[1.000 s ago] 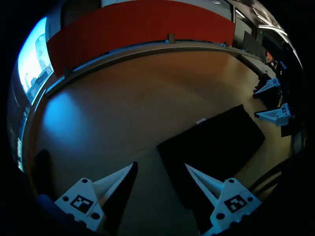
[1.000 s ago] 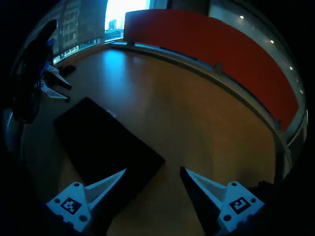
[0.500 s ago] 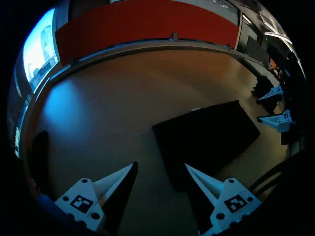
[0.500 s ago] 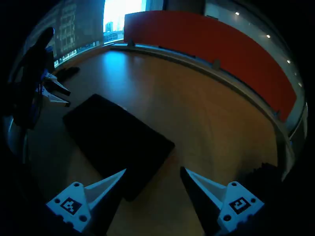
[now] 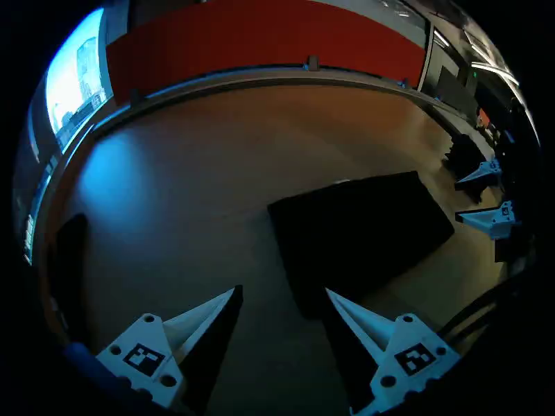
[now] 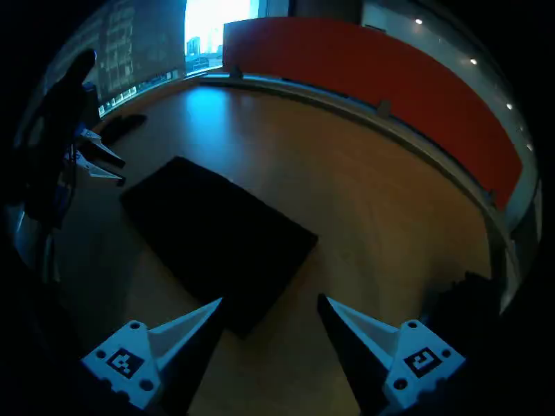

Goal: Fold towel

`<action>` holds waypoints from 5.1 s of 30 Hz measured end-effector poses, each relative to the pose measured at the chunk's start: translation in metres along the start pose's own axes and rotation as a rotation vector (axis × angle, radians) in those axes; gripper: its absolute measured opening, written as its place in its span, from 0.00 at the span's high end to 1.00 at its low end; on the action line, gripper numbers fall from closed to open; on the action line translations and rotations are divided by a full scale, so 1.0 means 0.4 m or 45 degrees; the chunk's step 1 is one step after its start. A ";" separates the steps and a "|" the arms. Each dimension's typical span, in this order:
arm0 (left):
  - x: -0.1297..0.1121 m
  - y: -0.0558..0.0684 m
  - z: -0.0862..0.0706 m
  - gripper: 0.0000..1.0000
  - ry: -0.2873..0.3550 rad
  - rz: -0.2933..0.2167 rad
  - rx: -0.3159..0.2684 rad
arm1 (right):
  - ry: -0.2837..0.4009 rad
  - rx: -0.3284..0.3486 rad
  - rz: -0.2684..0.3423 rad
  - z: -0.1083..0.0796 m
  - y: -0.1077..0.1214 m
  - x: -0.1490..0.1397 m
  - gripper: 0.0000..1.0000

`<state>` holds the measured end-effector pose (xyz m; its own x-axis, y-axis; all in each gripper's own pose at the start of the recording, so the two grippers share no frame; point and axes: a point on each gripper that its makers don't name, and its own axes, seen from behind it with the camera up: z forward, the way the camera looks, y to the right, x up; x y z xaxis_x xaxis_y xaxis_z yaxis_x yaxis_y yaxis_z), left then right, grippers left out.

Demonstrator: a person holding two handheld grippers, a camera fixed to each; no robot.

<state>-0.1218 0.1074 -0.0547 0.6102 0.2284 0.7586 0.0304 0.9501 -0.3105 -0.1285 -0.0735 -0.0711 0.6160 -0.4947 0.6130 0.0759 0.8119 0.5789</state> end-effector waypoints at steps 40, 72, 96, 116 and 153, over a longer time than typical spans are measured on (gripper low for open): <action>-0.155 -0.005 -0.114 0.23 -0.042 -0.139 0.061 | -0.121 0.151 -0.051 0.007 -0.078 -0.108 0.42; -0.170 -0.012 -0.121 0.24 -0.051 -0.152 0.060 | -0.148 0.222 -0.108 0.021 -0.081 -0.108 0.91; -0.144 -0.030 -0.128 0.23 -0.035 -0.161 0.064 | 0.015 0.182 -0.138 -0.057 -0.069 0.045 0.93; -0.119 -0.030 -0.136 0.23 -0.007 -0.170 0.060 | 0.132 0.124 -0.264 -0.140 -0.034 0.195 0.93; -0.101 -0.061 -0.160 0.23 0.030 -0.203 0.079 | 0.149 0.197 -0.373 -0.121 -0.119 0.272 0.93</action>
<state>-0.0965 0.0614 -0.1142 0.6197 0.0691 0.7818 0.0801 0.9854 -0.1505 -0.0270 -0.1509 -0.0579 0.6720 -0.6534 0.3484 0.1485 0.5798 0.8011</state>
